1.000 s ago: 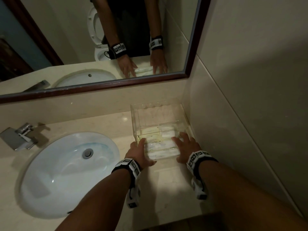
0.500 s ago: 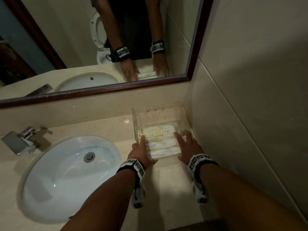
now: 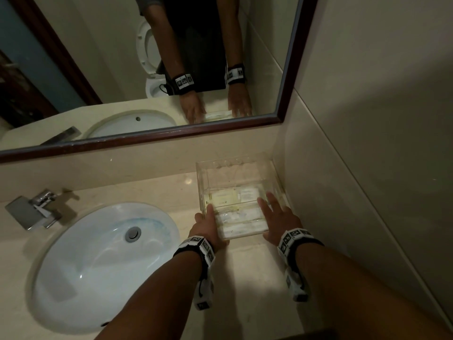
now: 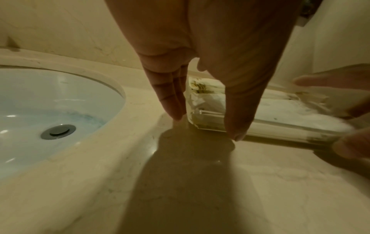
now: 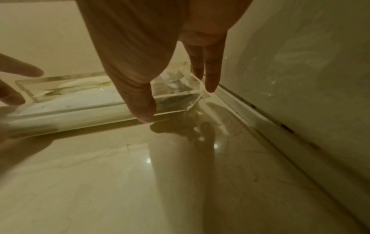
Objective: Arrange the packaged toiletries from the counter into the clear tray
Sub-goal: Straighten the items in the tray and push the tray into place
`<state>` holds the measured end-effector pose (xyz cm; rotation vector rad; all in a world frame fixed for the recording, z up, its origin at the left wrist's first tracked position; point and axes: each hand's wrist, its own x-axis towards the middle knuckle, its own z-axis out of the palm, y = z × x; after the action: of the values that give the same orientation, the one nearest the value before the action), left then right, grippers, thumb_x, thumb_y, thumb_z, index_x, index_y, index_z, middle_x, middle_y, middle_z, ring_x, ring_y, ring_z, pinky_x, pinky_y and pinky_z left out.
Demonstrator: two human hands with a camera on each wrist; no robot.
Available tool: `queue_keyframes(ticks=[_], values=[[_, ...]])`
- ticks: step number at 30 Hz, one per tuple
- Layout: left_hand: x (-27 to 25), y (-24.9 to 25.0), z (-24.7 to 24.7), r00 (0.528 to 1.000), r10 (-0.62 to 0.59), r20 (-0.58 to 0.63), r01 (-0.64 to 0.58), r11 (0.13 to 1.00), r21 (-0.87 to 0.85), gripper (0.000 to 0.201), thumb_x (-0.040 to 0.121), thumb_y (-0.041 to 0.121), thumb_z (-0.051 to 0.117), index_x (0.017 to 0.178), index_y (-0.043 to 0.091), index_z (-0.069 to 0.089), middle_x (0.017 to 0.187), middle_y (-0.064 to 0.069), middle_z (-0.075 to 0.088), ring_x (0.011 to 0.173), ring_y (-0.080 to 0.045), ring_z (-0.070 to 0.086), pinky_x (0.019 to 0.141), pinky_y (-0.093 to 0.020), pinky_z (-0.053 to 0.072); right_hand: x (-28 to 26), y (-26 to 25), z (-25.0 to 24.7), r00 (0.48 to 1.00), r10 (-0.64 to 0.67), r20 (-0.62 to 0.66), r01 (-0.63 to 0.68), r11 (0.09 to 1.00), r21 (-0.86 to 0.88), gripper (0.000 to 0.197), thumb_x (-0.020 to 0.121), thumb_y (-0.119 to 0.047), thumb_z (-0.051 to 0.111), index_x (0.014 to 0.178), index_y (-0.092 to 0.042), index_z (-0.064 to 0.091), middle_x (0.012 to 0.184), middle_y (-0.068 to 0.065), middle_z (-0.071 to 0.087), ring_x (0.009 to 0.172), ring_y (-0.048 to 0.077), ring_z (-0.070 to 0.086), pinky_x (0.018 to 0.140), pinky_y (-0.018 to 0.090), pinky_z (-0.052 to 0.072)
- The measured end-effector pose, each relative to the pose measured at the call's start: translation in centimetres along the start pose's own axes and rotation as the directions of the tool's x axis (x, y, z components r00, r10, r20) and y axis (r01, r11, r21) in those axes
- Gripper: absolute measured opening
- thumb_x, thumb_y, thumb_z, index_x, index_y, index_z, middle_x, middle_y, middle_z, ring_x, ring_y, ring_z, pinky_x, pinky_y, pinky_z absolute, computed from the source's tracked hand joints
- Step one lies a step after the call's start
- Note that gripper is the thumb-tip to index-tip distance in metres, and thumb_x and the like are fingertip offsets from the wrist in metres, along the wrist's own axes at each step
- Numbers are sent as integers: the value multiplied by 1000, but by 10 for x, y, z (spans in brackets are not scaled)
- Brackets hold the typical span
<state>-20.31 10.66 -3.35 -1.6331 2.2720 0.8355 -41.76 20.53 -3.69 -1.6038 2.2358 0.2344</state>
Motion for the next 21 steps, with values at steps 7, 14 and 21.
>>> queue_keyframes(ticks=[7, 14, 21], values=[[6, 1, -4, 1000, -4, -6, 5, 996, 89, 123, 66, 54, 80, 153, 24, -1, 139, -11, 31, 118, -32, 52, 95, -41, 51, 8, 1, -8, 999, 2, 39, 1, 998, -59, 102, 87, -45, 62, 157, -33, -11, 166, -7, -15, 137, 37, 34, 105, 44, 43], [9, -2, -17, 998, 24, -56, -14, 986, 165, 94, 71, 58, 75, 143, 30, 21, 127, -10, 44, 109, -33, 57, 85, -45, 54, 17, -8, -12, 998, 60, 16, -59, 994, -91, 90, 92, -47, 58, 158, -26, 1, 166, -5, -5, 132, 36, 40, 101, 46, 44], [12, 3, -26, 989, 98, -108, -62, 955, 291, 81, 76, 54, 72, 141, 27, 30, 131, -8, 42, 117, -31, 45, 87, -43, 50, 25, -14, -16, 997, 69, -40, -76, 972, -222, 83, 95, -53, 52, 157, -29, 4, 165, 0, 6, 147, 34, 16, 112, 63, 21]])
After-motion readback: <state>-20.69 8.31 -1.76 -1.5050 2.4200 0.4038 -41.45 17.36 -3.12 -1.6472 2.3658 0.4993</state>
